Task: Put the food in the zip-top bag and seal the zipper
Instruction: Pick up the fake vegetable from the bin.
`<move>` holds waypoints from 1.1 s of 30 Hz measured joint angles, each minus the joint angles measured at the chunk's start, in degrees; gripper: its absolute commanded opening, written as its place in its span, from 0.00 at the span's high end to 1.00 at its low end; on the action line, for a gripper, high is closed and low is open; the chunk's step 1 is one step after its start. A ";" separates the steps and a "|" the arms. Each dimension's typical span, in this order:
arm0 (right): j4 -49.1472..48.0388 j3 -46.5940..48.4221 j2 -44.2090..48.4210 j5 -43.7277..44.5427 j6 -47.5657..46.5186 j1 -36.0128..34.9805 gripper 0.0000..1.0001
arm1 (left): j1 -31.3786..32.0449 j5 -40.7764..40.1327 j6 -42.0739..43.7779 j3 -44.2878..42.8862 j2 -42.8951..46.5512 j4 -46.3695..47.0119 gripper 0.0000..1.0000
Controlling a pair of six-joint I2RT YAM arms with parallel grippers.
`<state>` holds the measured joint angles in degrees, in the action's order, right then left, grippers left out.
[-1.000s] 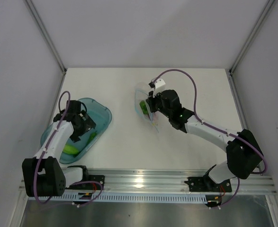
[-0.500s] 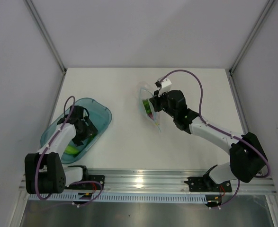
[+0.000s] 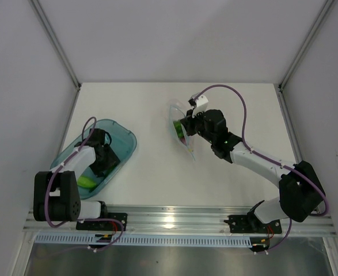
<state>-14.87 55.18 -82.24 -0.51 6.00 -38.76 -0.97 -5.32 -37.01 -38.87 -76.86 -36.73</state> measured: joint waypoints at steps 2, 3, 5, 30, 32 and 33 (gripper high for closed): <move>-0.07 0.00 0.00 -0.04 0.00 0.00 1.00 | 0.00 -0.13 0.00 -0.02 0.00 0.04 0.36; -0.04 0.00 0.00 -0.04 0.00 0.00 1.00 | 0.00 -0.39 0.00 -0.04 -0.02 0.24 0.38; -0.07 0.00 0.00 -0.04 0.00 0.04 1.00 | 0.00 -0.63 -0.02 -0.17 -0.04 0.55 0.45; -0.48 0.00 -0.48 -1.64 0.79 0.15 1.00 | 0.11 -6.71 -0.50 -4.94 7.85 -7.63 0.99; -0.50 0.00 -0.72 -1.81 0.94 0.15 1.00 | 0.11 -6.80 -0.50 -6.38 9.73 -8.74 0.99; -0.48 0.00 -0.83 -1.95 1.03 0.15 1.00 | 0.11 -6.73 -0.48 -7.08 11.06 -9.05 0.99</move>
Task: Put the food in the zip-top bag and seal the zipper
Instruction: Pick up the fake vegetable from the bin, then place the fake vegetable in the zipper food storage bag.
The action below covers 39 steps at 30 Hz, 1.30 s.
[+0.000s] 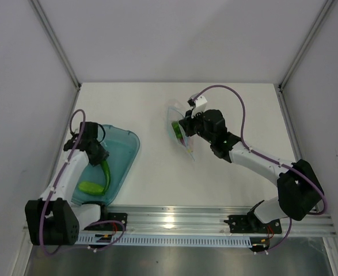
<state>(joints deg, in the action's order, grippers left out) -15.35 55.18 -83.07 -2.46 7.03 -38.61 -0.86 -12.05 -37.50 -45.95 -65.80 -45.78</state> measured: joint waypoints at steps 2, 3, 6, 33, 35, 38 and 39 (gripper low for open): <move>0.00 0.00 -0.11 -0.09 0.07 0.00 1.00 | 0.00 0.26 0.04 -1.29 2.89 -0.48 0.99; -0.02 0.00 -0.13 -0.15 0.09 0.00 1.00 | 0.00 0.55 0.04 -2.10 4.85 -0.61 0.99; -0.02 0.00 -0.31 -0.46 0.31 0.00 1.00 | 0.00 2.69 0.70 -4.68 11.65 0.13 0.99; 1.66 3.37 -3.80 -5.46 0.57 -1.77 1.00 | 32.39 39.04 13.29 -8.72 16.41 51.45 0.99; 1.66 3.37 -3.80 -6.32 0.92 -1.64 1.00 | 33.48 40.57 14.12 -8.92 14.73 54.80 0.99; 1.66 3.37 -3.80 -7.61 1.29 -1.29 1.00 | 34.12 44.00 15.13 -9.18 11.56 59.74 0.99; 1.66 3.37 -3.80 -7.91 1.40 -1.20 1.00 | 34.16 45.18 15.39 -9.40 10.38 61.02 0.99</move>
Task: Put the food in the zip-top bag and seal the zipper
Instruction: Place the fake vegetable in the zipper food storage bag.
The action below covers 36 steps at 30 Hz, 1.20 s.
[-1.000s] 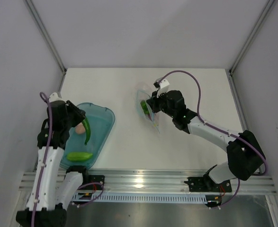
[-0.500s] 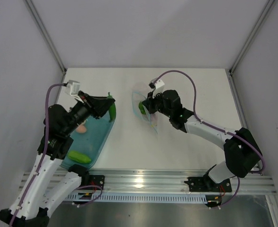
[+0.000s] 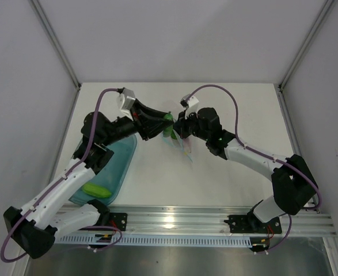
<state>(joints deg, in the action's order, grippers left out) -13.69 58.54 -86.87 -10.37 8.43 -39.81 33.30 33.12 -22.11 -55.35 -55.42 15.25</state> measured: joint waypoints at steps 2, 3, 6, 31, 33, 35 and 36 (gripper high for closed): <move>0.00 0.00 0.00 -0.66 0.17 0.28 1.00 | 0.02 2.34 0.35 -0.33 -2.40 2.29 0.99; 0.00 0.00 0.02 -0.92 0.22 0.42 1.00 | 0.02 3.41 0.57 -0.37 -3.43 3.21 0.99; -0.04 -0.02 0.13 -1.70 0.63 0.92 1.00 | 0.07 5.77 0.79 -0.37 -5.79 5.40 0.99; -2.93 -1.97 2.25 -7.93 5.14 3.87 1.00 | -3.10 6.25 5.84 4.50 -17.42 15.87 0.99; -2.97 -2.03 2.25 -8.15 5.18 3.98 1.00 | -3.45 5.97 6.23 4.85 -18.47 16.06 0.99; -3.04 -2.21 2.25 -8.26 5.25 4.07 1.00 | -3.69 5.88 6.60 5.01 -19.45 16.15 0.97; -3.06 -2.29 2.25 -8.39 5.33 4.15 1.00 | -3.78 5.86 6.73 5.01 -20.04 16.28 0.96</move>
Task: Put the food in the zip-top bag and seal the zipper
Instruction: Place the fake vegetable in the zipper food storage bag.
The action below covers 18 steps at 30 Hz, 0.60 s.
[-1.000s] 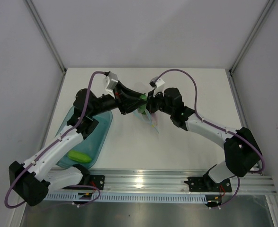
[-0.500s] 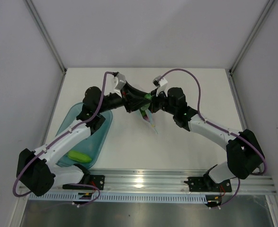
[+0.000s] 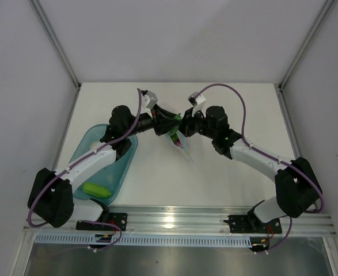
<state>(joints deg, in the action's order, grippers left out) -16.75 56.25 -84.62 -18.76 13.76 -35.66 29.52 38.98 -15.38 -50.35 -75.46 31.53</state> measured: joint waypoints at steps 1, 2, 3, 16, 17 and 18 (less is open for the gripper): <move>0.00 -0.07 0.00 -0.11 0.07 0.07 1.00 | -0.13 0.00 0.09 0.00 -0.44 0.07 0.95; -0.04 -0.11 0.00 -0.17 0.17 0.15 1.00 | -0.26 -0.02 0.31 0.00 -0.87 0.13 0.95; -0.13 -0.11 0.00 -0.20 0.20 0.24 1.00 | -0.37 -0.04 0.46 0.00 -1.16 0.13 0.95; -1.14 -0.22 0.00 -0.44 0.22 0.59 1.00 | -1.29 -1.97 2.56 1.09 -1.49 0.46 0.84; -1.16 -0.22 0.00 -0.46 0.22 0.59 1.00 | -1.31 -2.38 2.56 1.66 -1.46 0.59 0.77; -1.18 -0.24 0.00 -0.50 0.22 0.59 1.00 | -1.31 -2.84 2.56 2.40 -1.40 0.63 0.75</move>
<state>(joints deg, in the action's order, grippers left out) -17.93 56.01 -84.62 -19.27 13.98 -35.07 28.21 36.14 -12.82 -47.94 -76.86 32.16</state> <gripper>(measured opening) 0.002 0.360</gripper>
